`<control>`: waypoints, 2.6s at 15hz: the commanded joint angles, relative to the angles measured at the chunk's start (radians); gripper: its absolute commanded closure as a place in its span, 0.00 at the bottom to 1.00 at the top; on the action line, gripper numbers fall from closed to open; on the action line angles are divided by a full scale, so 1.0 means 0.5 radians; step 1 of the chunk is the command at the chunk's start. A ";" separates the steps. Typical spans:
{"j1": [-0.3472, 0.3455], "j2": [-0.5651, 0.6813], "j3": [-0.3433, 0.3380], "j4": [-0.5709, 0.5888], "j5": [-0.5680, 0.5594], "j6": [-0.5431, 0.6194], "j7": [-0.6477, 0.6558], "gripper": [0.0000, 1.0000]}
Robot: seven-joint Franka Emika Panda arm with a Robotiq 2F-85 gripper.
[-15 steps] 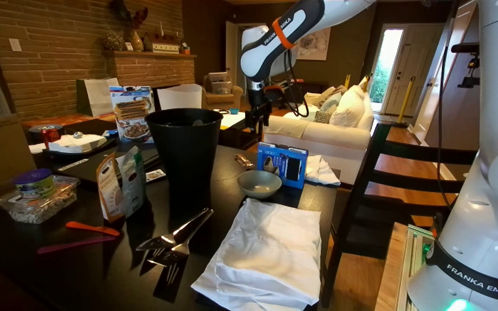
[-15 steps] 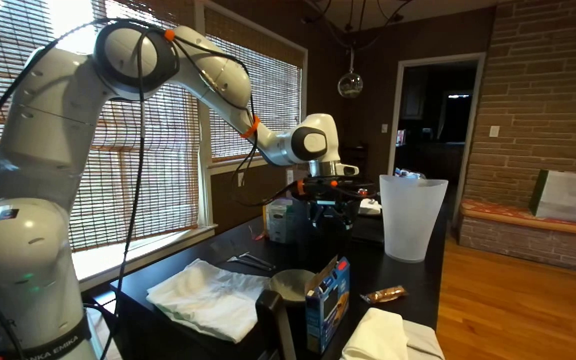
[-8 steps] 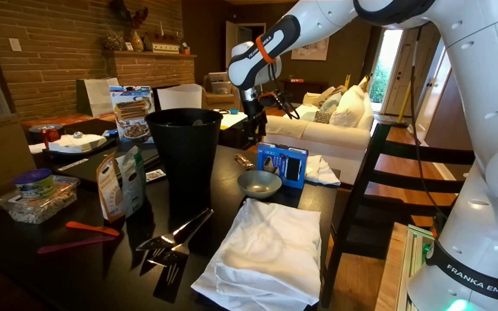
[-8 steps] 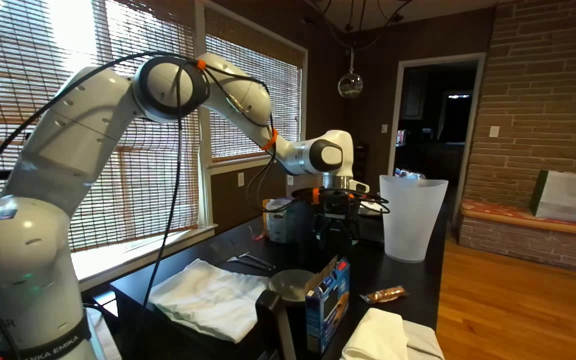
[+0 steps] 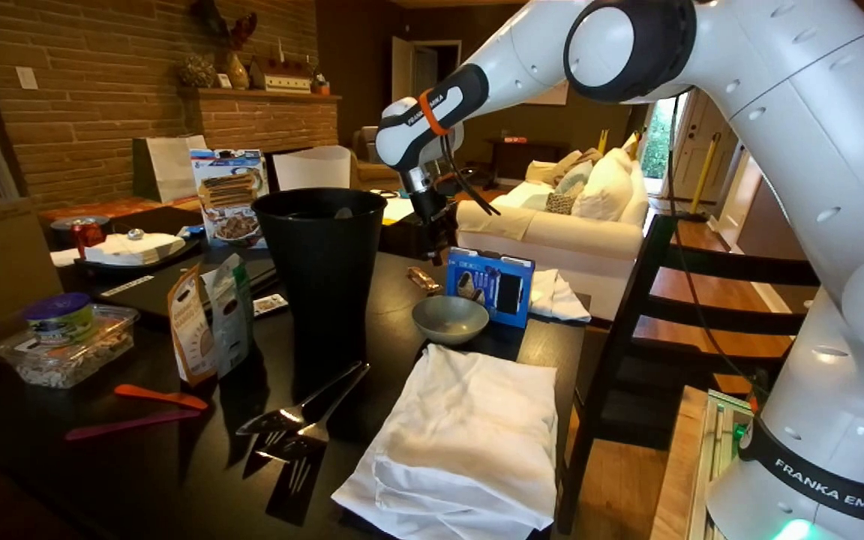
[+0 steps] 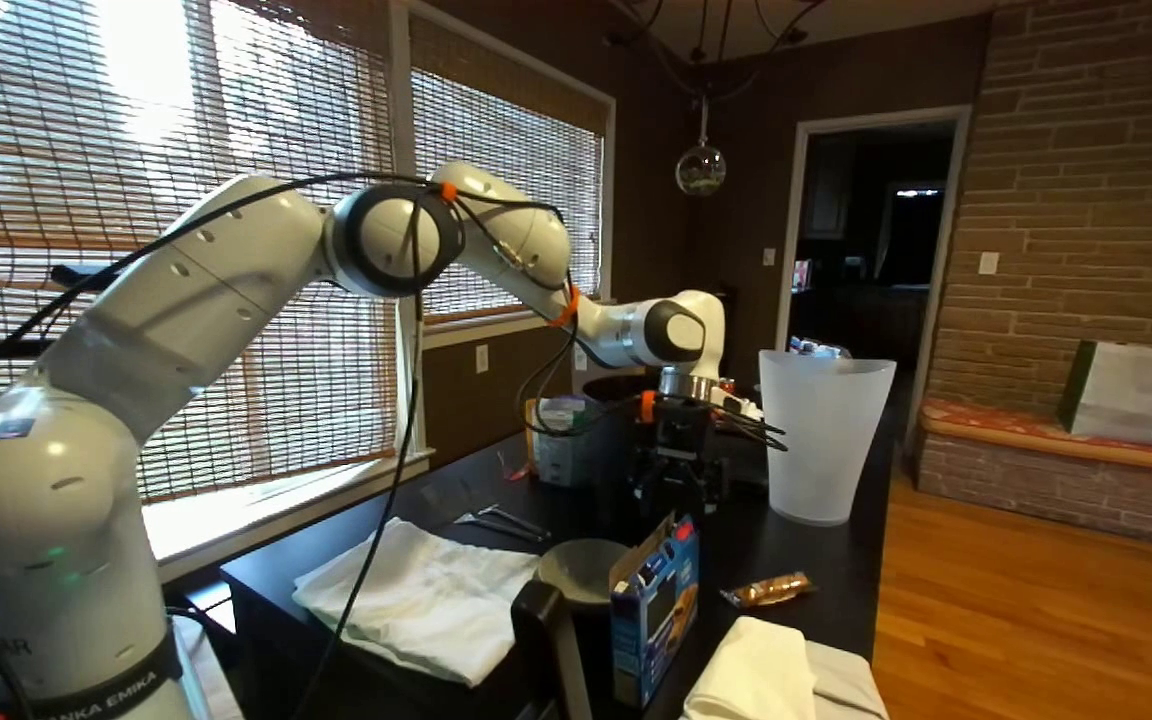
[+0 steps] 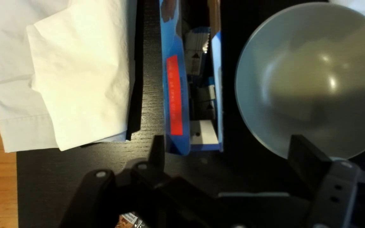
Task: Put the object which is in the box, on the table
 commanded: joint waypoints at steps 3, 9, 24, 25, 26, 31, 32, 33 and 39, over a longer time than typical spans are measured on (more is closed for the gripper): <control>-0.038 0.249 0.020 0.334 -0.020 -0.234 -0.056 0.00; -0.056 0.406 -0.023 0.484 -0.095 -0.360 -0.070 0.00; -0.119 0.719 -0.014 0.921 -0.057 -0.813 -0.056 0.48; -0.122 0.734 -0.014 0.947 -0.056 -0.828 -0.055 0.54; -0.125 0.750 -0.014 0.977 -0.055 -0.841 -0.056 0.62; -0.141 0.798 -0.012 1.097 -0.052 -0.887 -0.068 0.85; -0.143 0.802 -0.012 1.115 -0.051 -0.892 -0.070 0.88; -0.146 0.797 -0.011 1.130 -0.048 -0.894 -0.070 0.89; -0.153 0.687 -0.002 1.146 -0.006 -0.824 -0.110 0.91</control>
